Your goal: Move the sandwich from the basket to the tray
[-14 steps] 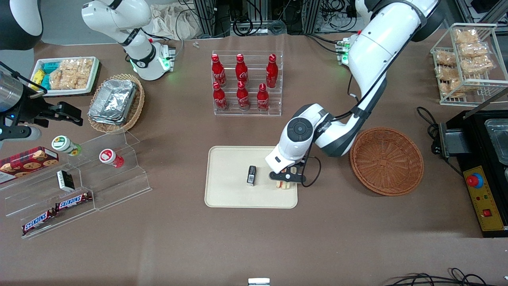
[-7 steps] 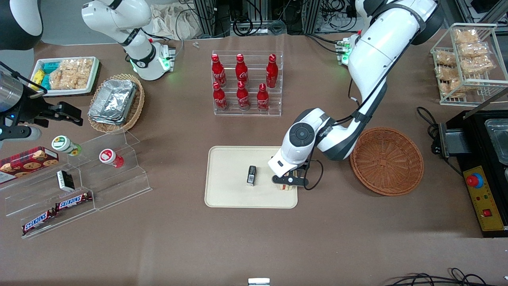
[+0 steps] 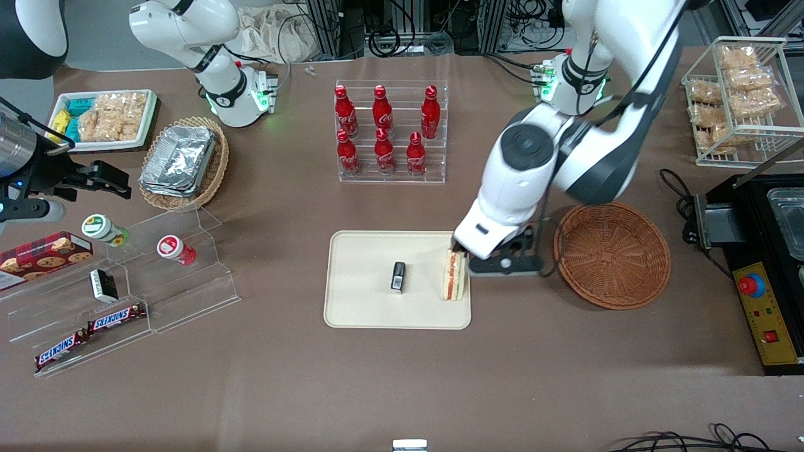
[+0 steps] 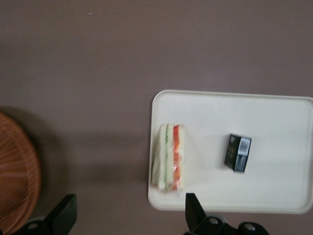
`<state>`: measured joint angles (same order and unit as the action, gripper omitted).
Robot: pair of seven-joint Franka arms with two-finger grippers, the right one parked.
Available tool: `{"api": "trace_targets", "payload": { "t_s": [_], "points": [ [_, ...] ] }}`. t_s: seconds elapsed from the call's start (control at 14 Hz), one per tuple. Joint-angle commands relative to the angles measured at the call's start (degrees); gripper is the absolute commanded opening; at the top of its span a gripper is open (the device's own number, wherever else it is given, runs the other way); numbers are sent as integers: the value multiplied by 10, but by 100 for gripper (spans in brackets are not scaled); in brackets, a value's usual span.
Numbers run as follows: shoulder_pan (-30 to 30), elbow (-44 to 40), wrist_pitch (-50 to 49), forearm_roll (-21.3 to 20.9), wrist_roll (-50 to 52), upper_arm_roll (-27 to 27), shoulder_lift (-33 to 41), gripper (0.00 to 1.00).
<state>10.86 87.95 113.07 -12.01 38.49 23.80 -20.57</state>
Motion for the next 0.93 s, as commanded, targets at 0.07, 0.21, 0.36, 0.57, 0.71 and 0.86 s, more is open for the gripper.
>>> {"api": "trace_targets", "payload": {
  "t_s": [0.07,0.21,0.36,0.57,0.71,0.86],
  "points": [
    [-81,-6,-135,92,-127,-2,89,100],
    [-95,-18,-205,133,-197,-38,124,100],
    [-85,-10,-233,156,-220,-101,179,100],
    [-91,5,-278,157,-268,-138,229,100],
    [-95,0,-284,154,-290,-146,228,100],
    [-95,-1,-284,154,-290,-146,226,100]
  ]
}}
